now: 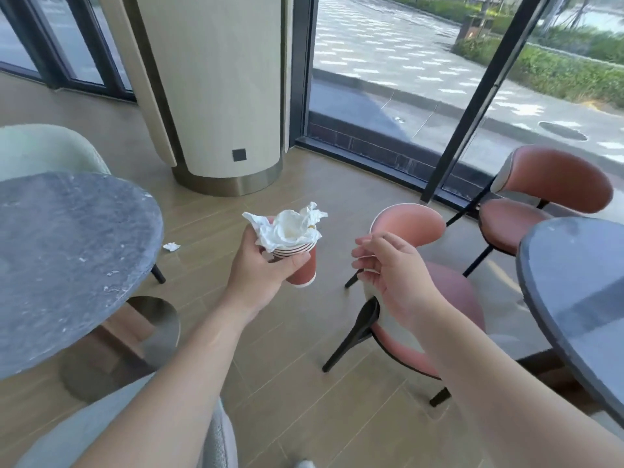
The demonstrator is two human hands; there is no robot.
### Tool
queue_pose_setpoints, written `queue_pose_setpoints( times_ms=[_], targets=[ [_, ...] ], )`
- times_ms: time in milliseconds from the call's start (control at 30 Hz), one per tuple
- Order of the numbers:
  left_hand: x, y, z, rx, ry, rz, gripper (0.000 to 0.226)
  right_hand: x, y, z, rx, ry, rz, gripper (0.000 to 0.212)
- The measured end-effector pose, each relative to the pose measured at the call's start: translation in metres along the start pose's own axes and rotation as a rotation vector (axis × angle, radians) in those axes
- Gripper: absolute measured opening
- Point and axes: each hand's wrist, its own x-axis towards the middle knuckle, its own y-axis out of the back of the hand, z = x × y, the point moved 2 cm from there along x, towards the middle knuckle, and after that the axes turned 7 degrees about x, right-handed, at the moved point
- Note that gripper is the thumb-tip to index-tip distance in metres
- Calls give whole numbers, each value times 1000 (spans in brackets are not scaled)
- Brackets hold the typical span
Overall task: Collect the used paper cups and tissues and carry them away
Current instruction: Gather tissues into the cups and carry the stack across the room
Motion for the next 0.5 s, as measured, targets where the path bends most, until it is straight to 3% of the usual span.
queue_pose_setpoints(
  times_ms=[500],
  targets=[
    [90, 82, -40, 100, 83, 268, 72, 142, -103, 29, -63, -128, -277, 15]
  ],
)
